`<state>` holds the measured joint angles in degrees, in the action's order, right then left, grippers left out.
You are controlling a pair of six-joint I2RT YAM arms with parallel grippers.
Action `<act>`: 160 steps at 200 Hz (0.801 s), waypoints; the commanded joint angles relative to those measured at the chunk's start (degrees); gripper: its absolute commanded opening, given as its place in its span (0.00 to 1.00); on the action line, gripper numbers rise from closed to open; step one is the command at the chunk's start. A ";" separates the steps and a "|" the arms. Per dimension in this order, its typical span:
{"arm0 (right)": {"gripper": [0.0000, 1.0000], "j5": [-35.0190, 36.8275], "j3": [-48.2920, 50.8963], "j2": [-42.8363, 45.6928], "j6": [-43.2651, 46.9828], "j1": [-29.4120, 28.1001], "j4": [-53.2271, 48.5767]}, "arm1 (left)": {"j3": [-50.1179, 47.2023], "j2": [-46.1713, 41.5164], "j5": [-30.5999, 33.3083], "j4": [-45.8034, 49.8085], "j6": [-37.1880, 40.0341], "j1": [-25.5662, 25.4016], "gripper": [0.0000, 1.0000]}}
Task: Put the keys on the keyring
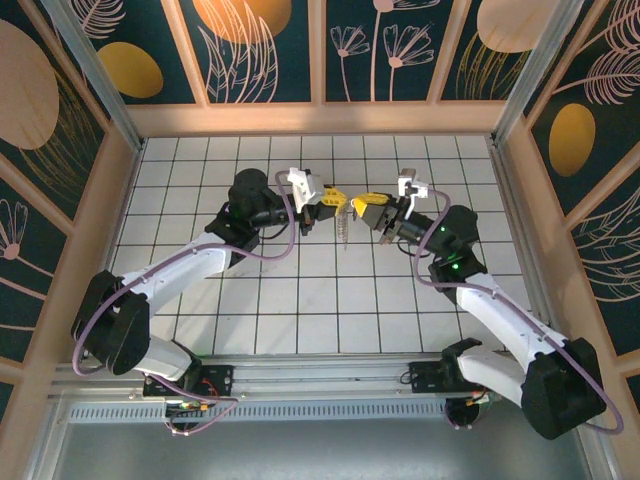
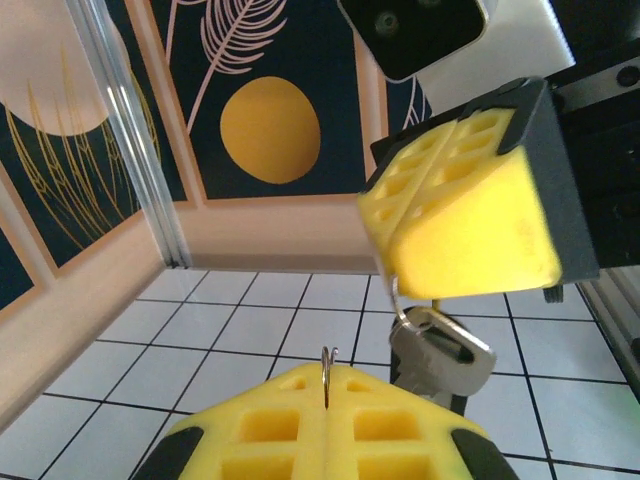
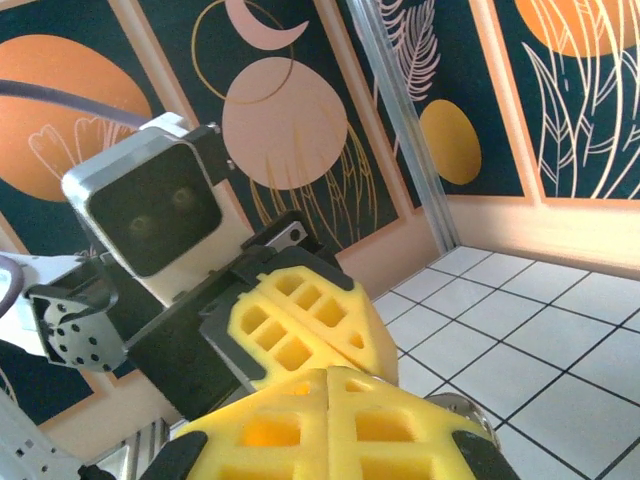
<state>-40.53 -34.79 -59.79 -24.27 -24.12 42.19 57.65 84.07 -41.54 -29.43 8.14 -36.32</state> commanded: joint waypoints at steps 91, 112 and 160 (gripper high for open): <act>0.00 0.52 -3.14 -2.97 1.33 -0.49 5.27 | 2.65 0.39 -1.33 0.07 1.11 -0.59 0.00; 0.00 0.72 -3.34 -3.40 1.59 -0.54 5.02 | 2.65 0.41 -1.37 -0.06 1.09 -0.60 0.00; 0.00 1.41 -2.84 -4.38 2.04 -0.22 4.63 | 2.38 -0.05 -1.34 -0.47 1.05 -0.74 0.00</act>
<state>-39.97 -36.25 -63.83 -23.83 -24.23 44.14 58.11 84.27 -41.54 -28.84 8.38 -36.45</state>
